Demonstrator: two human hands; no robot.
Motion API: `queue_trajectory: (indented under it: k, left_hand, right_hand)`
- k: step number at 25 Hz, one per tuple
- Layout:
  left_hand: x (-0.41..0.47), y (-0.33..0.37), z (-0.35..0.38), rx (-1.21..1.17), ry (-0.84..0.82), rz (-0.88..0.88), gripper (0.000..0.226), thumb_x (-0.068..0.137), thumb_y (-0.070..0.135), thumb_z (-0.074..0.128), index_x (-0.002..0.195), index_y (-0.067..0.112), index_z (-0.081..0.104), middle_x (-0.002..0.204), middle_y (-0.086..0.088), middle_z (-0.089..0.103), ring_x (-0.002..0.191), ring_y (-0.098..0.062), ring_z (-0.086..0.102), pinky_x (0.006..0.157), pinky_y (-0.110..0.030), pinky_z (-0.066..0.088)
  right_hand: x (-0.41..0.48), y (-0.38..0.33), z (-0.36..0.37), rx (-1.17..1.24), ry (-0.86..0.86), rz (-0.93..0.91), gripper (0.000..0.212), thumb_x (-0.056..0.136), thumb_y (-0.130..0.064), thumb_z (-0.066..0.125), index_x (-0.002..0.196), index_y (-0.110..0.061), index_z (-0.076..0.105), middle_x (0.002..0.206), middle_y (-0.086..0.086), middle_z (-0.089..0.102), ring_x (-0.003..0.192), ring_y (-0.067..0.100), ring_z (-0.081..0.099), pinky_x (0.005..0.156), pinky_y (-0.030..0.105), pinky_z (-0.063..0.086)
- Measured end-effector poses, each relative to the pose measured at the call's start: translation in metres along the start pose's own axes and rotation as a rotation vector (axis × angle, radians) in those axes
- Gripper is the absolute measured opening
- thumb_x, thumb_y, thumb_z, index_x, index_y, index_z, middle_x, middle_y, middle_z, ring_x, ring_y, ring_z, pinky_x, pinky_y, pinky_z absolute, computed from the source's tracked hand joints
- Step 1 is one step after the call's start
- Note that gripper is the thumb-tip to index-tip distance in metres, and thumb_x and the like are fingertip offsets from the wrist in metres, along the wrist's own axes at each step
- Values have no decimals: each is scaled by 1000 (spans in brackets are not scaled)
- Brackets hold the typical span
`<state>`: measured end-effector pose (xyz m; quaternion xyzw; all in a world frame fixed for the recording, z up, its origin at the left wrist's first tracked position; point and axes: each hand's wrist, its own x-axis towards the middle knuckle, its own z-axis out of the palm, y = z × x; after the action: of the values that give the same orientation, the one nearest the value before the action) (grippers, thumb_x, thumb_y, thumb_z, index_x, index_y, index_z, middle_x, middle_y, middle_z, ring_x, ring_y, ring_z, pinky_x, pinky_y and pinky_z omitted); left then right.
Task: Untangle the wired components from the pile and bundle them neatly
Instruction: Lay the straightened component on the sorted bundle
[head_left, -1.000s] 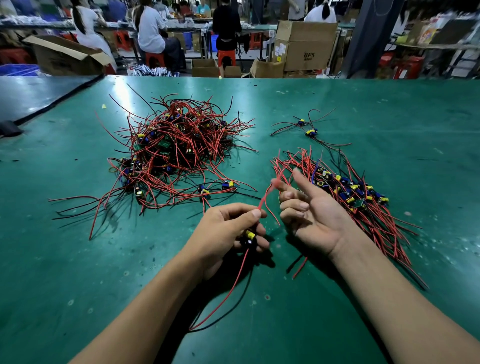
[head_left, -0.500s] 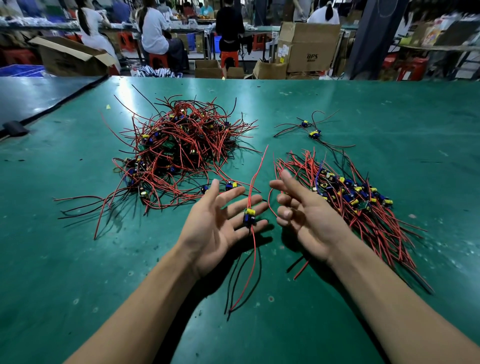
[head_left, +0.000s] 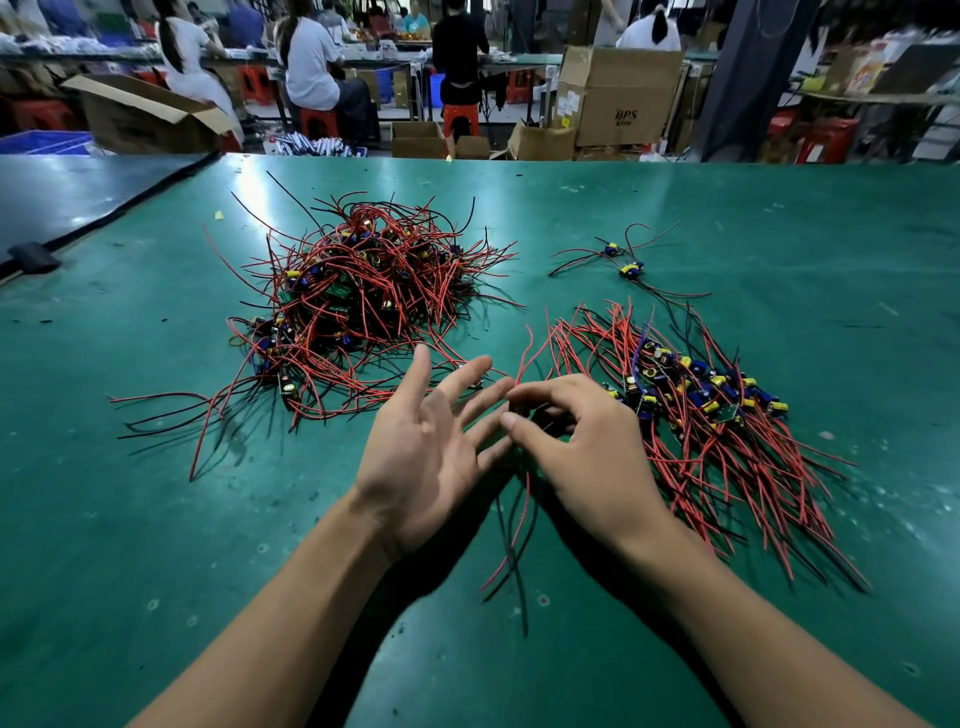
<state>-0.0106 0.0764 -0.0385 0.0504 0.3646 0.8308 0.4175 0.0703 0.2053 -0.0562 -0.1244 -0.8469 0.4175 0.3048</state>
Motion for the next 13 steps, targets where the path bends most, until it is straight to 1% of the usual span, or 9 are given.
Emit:
queue_trajectory:
  k: [1,2,4,5,6,8,10,11,13]
  left_hand:
    - [1,-1,-1,36,40,24,59,96,52,40,131,7,54,129,-17,61,120,-27,60,100,-40,50]
    - [3,0,-2,84,88,72,50,98,44,43,124,4,58,117,-16,66,110,-25,66,96,-37,53]
    - [4,3,-5,232,215,234,28,98,24,50,108,1,63,88,-11,68,75,-16,69,69,-27,59]
    - [4,5,-9,367,311,328,17,96,17,55,101,3,64,79,-7,65,62,-12,63,56,-25,55]
    - [3,7,-15,558,421,422,8,94,13,59,95,7,65,75,-4,63,55,-9,59,52,-26,51]
    - [3,9,-25,948,577,571,4,89,15,66,92,17,65,79,-1,65,65,-11,62,62,-33,51]
    - [5,7,-29,1218,605,601,18,85,17,70,102,21,65,93,-1,63,86,-19,64,81,-42,53]
    - [7,6,-31,1312,606,593,28,84,18,71,110,21,64,100,-1,59,92,-20,62,88,-43,52]
    - [10,5,-34,1414,604,582,43,83,19,72,125,21,61,112,-2,49,94,-23,59,95,-41,49]
  right_hand:
    - [3,1,-3,-9,38,-8,17,84,-15,78,100,-17,76,98,-3,70,88,8,66,87,26,52]
    - [6,2,-7,-27,79,-11,17,84,-14,77,101,-17,76,98,-3,70,86,7,65,87,24,51]
    - [13,7,-16,-83,152,8,18,86,-12,75,104,-15,76,102,-1,69,88,7,64,88,16,48]
    - [16,10,-20,-117,173,28,19,87,-11,73,106,-14,76,104,1,68,90,10,64,89,12,44]
    - [18,12,-23,-147,188,46,20,88,-11,72,108,-13,76,106,2,65,92,13,63,88,7,40]
    - [18,14,-24,-195,212,42,21,88,-10,72,109,-10,76,107,3,59,91,13,58,85,-2,31]
    - [15,11,-21,-214,214,-29,18,88,-10,72,106,-8,76,104,2,59,91,12,56,87,0,31]
    - [13,9,-18,-214,194,-78,16,89,-10,71,104,-8,77,102,3,60,92,14,57,89,5,35]
    - [9,8,-13,-221,139,-174,14,89,-13,69,100,-9,77,98,2,63,92,17,60,92,24,45]
